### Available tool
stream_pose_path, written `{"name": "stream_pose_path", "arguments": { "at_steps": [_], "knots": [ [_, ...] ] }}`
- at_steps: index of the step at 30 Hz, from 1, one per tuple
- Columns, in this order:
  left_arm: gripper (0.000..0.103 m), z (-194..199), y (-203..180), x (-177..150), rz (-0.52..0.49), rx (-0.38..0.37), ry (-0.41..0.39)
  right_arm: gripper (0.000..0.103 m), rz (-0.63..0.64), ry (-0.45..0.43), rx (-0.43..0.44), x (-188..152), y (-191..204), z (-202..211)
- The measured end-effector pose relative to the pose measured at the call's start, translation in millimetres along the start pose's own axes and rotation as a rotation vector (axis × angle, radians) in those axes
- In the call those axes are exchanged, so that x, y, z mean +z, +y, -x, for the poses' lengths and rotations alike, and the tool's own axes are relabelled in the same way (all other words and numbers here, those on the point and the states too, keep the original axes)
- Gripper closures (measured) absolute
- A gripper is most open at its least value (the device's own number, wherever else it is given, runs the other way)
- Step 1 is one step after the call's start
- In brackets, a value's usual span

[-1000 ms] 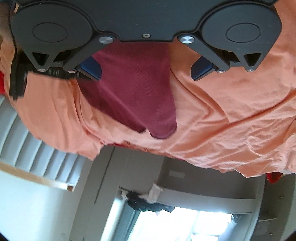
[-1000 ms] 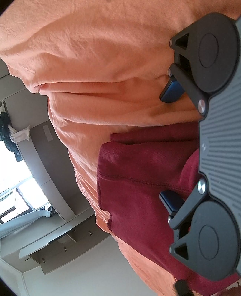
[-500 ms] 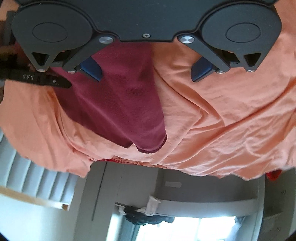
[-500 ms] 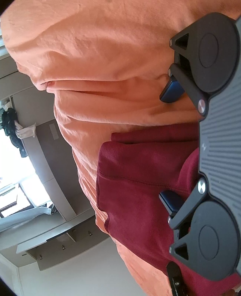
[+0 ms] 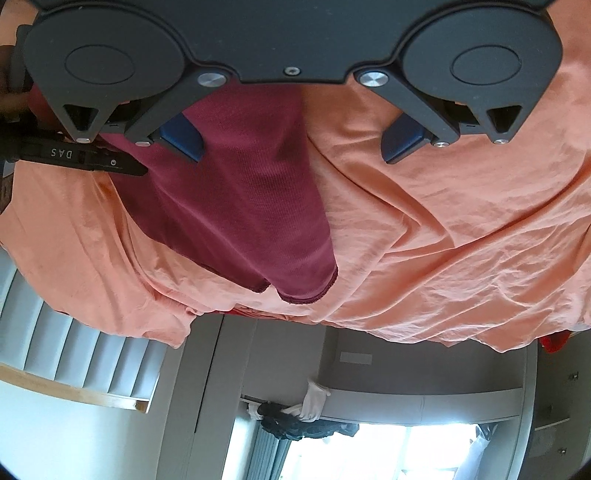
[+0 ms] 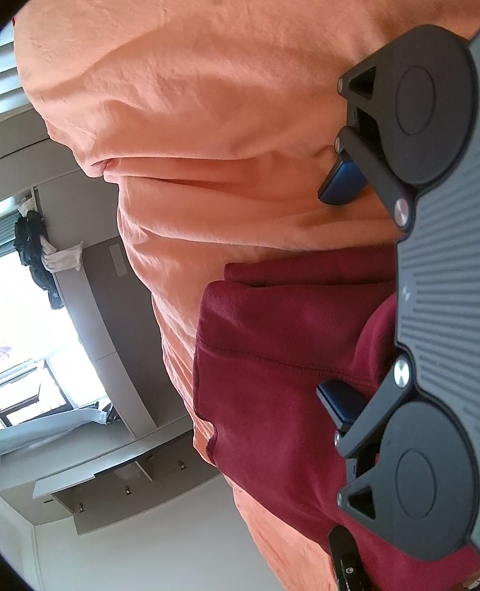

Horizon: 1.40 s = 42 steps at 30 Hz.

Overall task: Fold small clothes
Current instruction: 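Press the folded dark red shirt flat with both open grippers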

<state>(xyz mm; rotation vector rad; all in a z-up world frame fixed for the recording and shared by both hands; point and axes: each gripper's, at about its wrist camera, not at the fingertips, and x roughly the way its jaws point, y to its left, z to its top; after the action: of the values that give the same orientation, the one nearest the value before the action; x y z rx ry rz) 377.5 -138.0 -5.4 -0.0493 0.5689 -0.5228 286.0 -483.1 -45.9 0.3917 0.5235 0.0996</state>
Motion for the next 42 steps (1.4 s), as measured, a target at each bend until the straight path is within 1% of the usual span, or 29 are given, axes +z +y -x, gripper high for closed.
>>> {"name": "stream_pose_path", "arguments": {
  "at_steps": [4,13,17,19,21,23,27,29,33,35,37,39,40,42],
  "knots": [
    [0.0,1,0,-3,-0.002,-0.003,-0.022,0.0,0.004,-0.004,-0.003,-1,0,-1],
    [0.0,1,0,-6,0.002,-0.009,-0.032,0.0,0.002,-0.005,-0.017,2,3,2],
    [0.0,1,1,-5,0.006,-0.014,-0.031,0.0,-0.002,-0.038,-0.045,5,7,7],
    [0.0,1,2,-5,0.008,-0.018,-0.035,0.0,-0.004,-0.042,-0.045,6,7,7],
    [0.0,0,3,-6,0.01,-0.022,-0.039,0.001,-0.007,-0.039,-0.03,7,5,7],
    [0.0,0,3,-6,0.01,-0.023,-0.038,0.006,-0.012,-0.034,0.003,7,5,6],
    [0.0,0,3,-7,0.009,-0.023,-0.038,0.006,-0.003,-0.039,0.058,7,11,10],
    [0.0,0,3,-7,0.009,-0.022,-0.038,0.006,0.013,-0.057,0.055,8,16,14],
    [0.0,-1,3,-8,0.008,-0.021,-0.043,0.006,0.099,-0.138,0.019,13,24,21],
    [0.0,-1,3,-8,0.008,-0.022,-0.043,0.006,0.106,-0.149,0.049,18,22,20],
    [0.0,-1,3,-8,0.008,-0.022,-0.043,0.006,0.081,-0.132,0.102,24,15,14],
    [0.0,-1,3,-8,0.009,-0.023,-0.043,0.006,0.013,-0.104,0.181,30,5,5],
    [0.0,-1,3,-8,0.008,-0.022,-0.043,0.005,-0.025,-0.102,0.199,31,0,2],
    [0.0,-1,3,-8,0.008,-0.022,-0.043,0.003,-0.062,-0.084,0.179,34,-5,-4]
  ]
}}
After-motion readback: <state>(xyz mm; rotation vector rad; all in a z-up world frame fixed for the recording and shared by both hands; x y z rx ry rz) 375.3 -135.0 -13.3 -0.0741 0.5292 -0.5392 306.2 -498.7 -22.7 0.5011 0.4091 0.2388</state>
